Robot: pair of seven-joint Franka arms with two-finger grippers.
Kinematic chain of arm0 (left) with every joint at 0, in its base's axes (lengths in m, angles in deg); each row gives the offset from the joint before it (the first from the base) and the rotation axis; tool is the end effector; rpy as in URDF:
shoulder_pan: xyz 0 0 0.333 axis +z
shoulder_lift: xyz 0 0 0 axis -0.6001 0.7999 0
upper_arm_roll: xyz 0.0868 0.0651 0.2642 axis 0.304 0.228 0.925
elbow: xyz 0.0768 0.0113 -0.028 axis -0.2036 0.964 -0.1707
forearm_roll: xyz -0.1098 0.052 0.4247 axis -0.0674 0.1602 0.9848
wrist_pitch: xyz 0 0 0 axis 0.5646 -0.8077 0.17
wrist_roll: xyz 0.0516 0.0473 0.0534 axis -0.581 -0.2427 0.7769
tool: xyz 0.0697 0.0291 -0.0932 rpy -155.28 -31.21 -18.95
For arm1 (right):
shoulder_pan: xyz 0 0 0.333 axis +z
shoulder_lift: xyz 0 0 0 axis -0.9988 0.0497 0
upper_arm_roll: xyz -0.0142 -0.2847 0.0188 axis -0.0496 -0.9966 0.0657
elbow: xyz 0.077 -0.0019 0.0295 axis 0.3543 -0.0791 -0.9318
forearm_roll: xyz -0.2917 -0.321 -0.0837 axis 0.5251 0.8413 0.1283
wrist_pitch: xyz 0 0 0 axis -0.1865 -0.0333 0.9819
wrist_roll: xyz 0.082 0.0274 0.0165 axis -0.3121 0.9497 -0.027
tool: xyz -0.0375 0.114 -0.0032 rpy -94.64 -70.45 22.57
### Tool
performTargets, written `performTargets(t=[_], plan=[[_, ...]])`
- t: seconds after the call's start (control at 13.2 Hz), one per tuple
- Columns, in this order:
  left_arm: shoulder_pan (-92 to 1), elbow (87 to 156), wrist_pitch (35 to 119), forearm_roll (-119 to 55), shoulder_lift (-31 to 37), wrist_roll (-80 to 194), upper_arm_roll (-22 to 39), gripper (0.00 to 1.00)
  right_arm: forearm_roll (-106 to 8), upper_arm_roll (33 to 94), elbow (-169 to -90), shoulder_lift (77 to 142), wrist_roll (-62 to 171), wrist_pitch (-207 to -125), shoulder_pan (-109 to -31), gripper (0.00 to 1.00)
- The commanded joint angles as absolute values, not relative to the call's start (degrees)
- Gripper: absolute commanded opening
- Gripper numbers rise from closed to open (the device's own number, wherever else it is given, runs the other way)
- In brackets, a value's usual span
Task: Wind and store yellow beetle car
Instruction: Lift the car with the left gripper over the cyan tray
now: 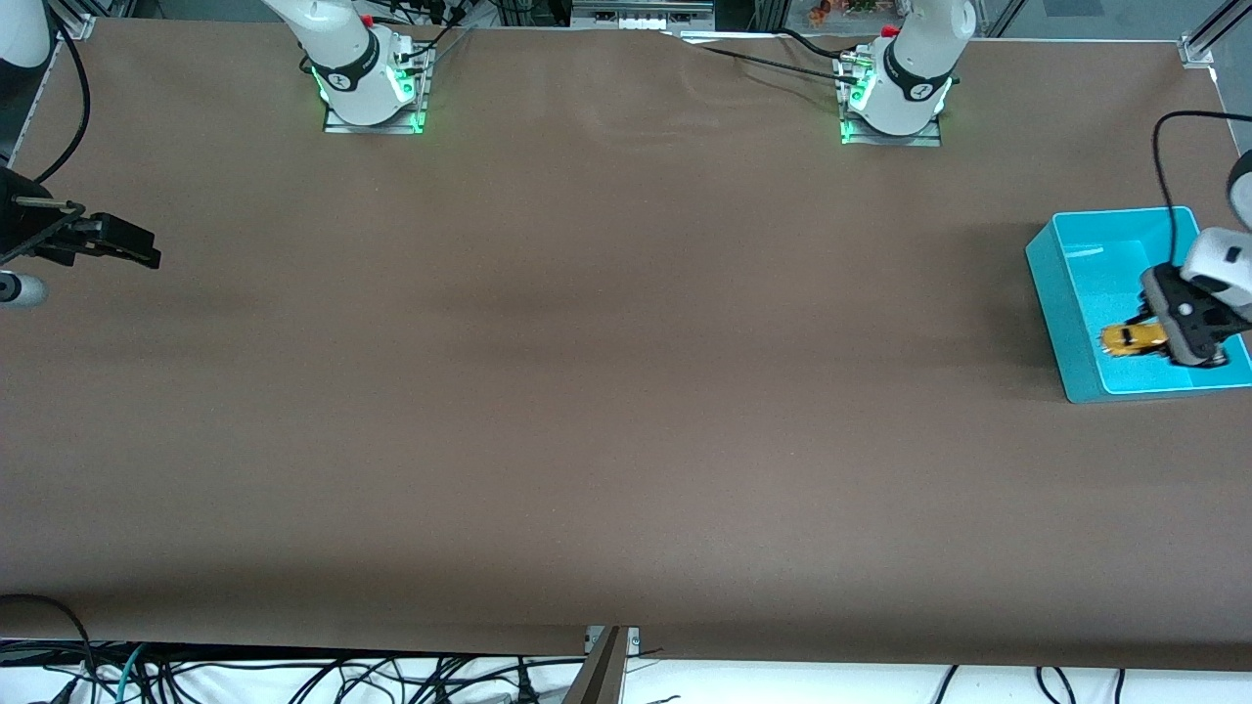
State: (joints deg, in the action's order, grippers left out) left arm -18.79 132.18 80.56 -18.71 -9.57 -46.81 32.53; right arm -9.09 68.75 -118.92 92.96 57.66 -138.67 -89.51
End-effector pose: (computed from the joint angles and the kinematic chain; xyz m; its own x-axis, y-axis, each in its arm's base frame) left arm 0.5801 0.2607 0.3044 0.2498 -0.9654 -0.0752 -0.9659 -0.2539 0.0502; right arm 0.6271 -0.0349 0.5257 0.9929 -0.0122 -0.1182 -0.0068 -0.9989 0.0460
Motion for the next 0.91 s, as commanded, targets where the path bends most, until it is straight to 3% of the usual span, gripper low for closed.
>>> performTargets(t=[0.0, 0.45, 0.83], plan=[[-13.6, 136.7, 81.0, -17.2, -11.4, -51.8, 31.9, 0.00, -9.6, 67.9, -119.2, 92.4, 57.9, -138.5, -88.7, 1.00], [-8.9, 146.6, 89.7, -14.1, -10.0, -51.9, 31.9, 0.00, -9.5, 67.9, -118.7, 92.5, 57.6, -138.7, -88.8, 1.00], [-8.2, 147.1, 93.5, -14.1, -3.0, -51.9, 31.9, 0.00, -9.5, 67.9, -118.7, 92.7, 57.6, -138.7, -88.8, 1.00]])
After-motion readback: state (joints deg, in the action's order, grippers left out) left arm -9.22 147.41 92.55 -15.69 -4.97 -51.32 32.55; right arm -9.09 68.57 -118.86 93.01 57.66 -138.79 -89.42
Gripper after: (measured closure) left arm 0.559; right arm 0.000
